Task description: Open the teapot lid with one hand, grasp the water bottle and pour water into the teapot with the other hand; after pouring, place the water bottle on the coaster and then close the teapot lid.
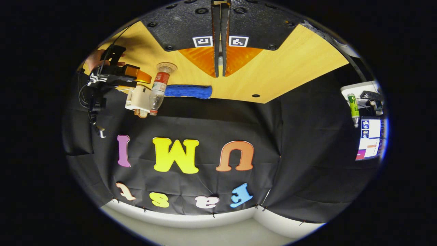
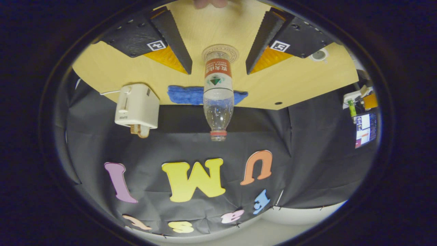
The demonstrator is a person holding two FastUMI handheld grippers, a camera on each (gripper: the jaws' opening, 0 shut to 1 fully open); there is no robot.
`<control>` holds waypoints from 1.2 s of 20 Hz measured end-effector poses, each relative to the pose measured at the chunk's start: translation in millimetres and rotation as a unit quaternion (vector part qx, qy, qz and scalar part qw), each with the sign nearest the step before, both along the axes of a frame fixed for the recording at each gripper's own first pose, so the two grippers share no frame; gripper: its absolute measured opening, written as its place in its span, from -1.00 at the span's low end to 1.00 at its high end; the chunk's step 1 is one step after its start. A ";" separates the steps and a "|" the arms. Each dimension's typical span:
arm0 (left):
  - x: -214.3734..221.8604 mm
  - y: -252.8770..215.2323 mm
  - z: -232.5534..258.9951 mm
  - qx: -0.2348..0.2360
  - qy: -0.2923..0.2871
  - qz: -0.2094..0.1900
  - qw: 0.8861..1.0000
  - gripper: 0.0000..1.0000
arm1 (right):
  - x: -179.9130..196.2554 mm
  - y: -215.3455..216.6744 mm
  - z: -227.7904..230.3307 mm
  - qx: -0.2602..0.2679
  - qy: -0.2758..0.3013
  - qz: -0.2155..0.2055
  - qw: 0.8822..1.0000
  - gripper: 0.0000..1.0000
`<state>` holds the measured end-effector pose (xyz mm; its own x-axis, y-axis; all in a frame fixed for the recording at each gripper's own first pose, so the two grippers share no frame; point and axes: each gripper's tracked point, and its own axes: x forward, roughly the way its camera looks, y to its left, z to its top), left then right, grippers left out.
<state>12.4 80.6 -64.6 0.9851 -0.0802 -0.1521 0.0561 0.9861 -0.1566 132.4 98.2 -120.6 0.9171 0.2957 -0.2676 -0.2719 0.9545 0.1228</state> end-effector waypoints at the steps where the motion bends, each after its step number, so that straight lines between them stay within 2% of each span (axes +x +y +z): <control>1: 2.6 -10.4 -4.5 0.002 0.001 -0.010 1.000 -0.94 | -13.9 -9.5 4.8 -0.002 -0.006 -0.002 1.000 0.89; 4: 13.5 -34.3 -19.7 0.014 0.003 -0.028 1.000 -0.94 | -43.7 -44.5 13.7 0.004 -0.023 -0.024 0.999 0.88; 5: 18.8 -40.8 -27.1 0.016 0.004 -0.032 0.999 -1.00 | -50.0 -53.9 14.6 0.008 -0.025 -0.031 0.999 0.89; 6: 23.9 -45.0 -35.6 0.016 0.009 -0.036 0.999 -0.94 | -55.5 -64.5 14.3 0.008 -0.029 -0.040 0.999 0.89; 13: 45.7 -59.3 -72.8 0.016 0.042 -0.044 0.998 -0.94 | -85.7 -129.6 8.1 -0.038 -0.058 -0.099 0.993 0.88; 24: 57.9 -62.5 -85.6 0.019 0.052 -0.044 0.997 -0.93 | -87.4 -137.3 -5.0 -0.037 -0.043 -0.105 0.993 0.89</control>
